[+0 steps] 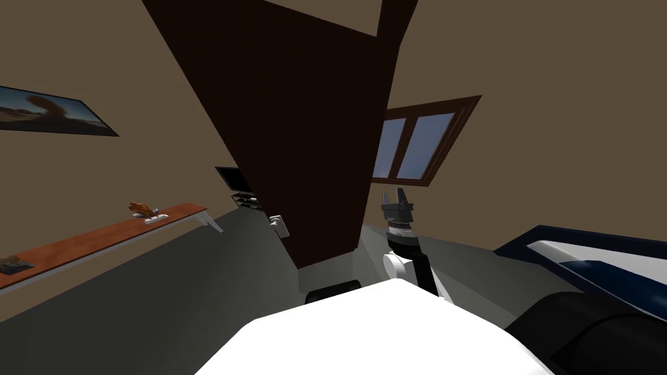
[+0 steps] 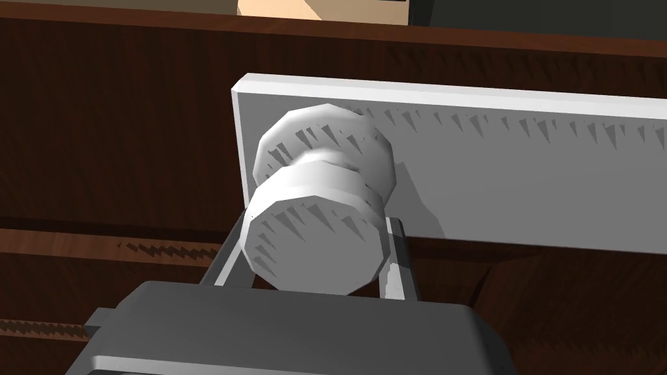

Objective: Push the door open

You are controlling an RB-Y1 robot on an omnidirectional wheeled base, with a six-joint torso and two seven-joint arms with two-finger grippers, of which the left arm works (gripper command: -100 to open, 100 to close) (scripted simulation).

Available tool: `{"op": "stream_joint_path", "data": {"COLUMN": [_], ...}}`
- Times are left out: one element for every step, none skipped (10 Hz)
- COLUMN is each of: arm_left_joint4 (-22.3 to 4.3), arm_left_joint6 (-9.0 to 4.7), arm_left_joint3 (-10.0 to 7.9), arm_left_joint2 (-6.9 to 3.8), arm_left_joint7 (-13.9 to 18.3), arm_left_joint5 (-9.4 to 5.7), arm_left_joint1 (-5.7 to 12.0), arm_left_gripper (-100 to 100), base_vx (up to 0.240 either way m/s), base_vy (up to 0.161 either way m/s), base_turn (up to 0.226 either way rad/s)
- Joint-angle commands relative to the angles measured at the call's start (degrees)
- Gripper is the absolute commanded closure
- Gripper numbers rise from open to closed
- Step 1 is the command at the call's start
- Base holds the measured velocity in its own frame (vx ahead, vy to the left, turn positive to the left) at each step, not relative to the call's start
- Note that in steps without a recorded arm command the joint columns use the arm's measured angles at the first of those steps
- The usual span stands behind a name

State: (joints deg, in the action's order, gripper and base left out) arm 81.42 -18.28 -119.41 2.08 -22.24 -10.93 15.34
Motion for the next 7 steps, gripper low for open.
{"op": "stream_joint_path", "data": {"arm_left_joint4": [0.01, 0.01, 0.01, 0.01, 0.02, 0.02, 0.02], "arm_left_joint6": [-0.05, -0.09, -0.12, -0.12, -0.17, -0.2, -0.26], "arm_left_joint3": [1.62, 2.58, 3.06, 3.06, 3.97, 4.39, 5.06], "arm_left_joint2": [-1.18, -1.88, -2.23, -2.23, -2.88, -3.19, -3.66], "arm_left_joint7": [-0.23, -0.41, -0.51, -0.51, -0.74, -0.87, -1.14], "arm_left_joint5": [-0.27, -0.47, -0.59, -0.59, -0.86, -1.0, -1.31], "arm_left_joint1": [0.0, 0.0, 0.0, 0.0, 0.01, 0.01, 0.01], "arm_left_gripper": [100, 100, 100, 100, 100, 100, 100], "base_vx": [-0.011, -0.012, -0.017, -0.007, -0.008, 0.005, 0.005], "base_vy": [0.045, 0.086, 0.106, 0.071, 0.081, 0.098, 0.126], "base_turn": [0.13, 0.153, 0.071, 0.01, 0.108, 0.095, 0.119]}}
